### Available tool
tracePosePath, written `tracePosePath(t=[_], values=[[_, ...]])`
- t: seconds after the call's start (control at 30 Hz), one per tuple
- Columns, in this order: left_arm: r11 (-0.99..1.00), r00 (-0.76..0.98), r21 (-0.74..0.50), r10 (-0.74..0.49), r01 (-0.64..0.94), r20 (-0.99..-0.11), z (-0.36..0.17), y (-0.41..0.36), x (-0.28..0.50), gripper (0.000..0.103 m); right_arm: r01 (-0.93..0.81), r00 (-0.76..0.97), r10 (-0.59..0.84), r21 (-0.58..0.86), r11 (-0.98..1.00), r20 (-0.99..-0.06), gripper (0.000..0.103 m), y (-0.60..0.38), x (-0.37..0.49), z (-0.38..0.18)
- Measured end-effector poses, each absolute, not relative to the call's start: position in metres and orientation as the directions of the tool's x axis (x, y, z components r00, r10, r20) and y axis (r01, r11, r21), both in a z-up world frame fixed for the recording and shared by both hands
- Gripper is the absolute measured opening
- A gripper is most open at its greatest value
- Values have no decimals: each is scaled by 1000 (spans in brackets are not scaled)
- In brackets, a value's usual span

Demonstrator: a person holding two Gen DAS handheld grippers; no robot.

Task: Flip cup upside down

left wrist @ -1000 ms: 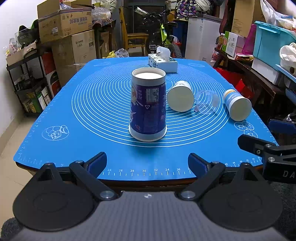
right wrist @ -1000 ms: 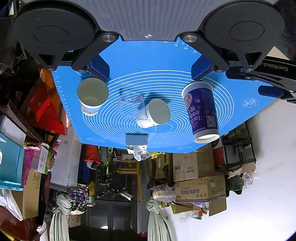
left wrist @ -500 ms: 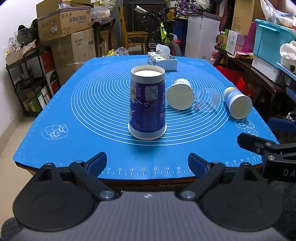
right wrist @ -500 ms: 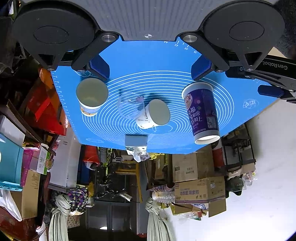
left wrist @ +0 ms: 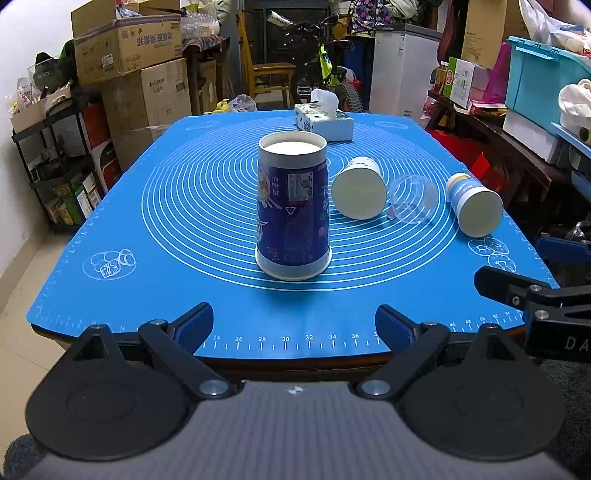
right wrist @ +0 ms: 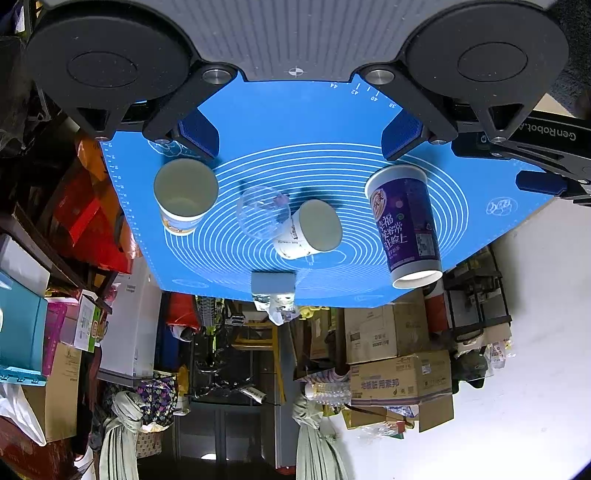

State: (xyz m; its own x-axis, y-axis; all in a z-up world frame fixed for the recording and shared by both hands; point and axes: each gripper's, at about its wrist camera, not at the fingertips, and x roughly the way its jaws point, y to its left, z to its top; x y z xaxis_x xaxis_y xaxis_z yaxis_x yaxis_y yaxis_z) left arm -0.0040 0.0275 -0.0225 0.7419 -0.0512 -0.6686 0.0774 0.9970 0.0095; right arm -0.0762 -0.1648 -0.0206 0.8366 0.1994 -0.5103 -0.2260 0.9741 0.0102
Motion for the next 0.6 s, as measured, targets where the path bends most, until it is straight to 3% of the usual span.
tracePosePath(t=[0.6], values=[[997,741,14,-46,75,-670,-23,27,-4,94,-227,834,202,13,974,-513,95,-167,-76,-23]])
